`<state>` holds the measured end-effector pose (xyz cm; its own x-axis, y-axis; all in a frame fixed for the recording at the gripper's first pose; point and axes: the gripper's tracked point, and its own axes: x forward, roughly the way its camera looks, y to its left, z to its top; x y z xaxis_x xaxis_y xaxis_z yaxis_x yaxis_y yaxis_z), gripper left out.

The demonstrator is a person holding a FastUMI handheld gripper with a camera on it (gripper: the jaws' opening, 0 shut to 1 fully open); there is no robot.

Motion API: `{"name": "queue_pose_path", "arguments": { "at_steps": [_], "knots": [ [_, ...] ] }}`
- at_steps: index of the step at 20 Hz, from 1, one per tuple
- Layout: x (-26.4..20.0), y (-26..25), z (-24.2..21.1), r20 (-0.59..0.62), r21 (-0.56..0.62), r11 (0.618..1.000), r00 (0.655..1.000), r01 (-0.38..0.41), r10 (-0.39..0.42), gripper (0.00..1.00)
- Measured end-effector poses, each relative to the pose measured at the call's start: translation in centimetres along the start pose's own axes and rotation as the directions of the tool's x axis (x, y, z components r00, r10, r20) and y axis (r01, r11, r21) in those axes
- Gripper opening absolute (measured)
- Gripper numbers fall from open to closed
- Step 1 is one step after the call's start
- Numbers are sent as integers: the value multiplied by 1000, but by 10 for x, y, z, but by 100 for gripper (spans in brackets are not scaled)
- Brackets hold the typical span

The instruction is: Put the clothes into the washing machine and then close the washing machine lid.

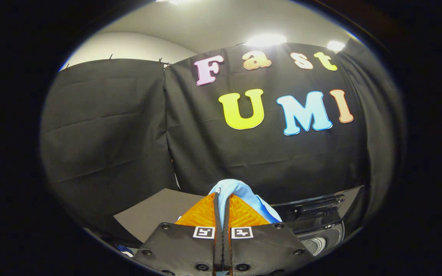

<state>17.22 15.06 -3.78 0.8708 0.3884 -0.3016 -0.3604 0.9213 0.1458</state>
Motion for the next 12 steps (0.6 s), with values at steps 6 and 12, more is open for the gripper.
{"name": "queue_pose_path", "arguments": {
  "at_steps": [6, 12],
  "knots": [
    [-16, -46, 0, 5, -39, 997, 997, 72, -72, 2],
    [-27, -95, -15, -23, -56, 988, 989, 144, -146, 2]
  ]
}}
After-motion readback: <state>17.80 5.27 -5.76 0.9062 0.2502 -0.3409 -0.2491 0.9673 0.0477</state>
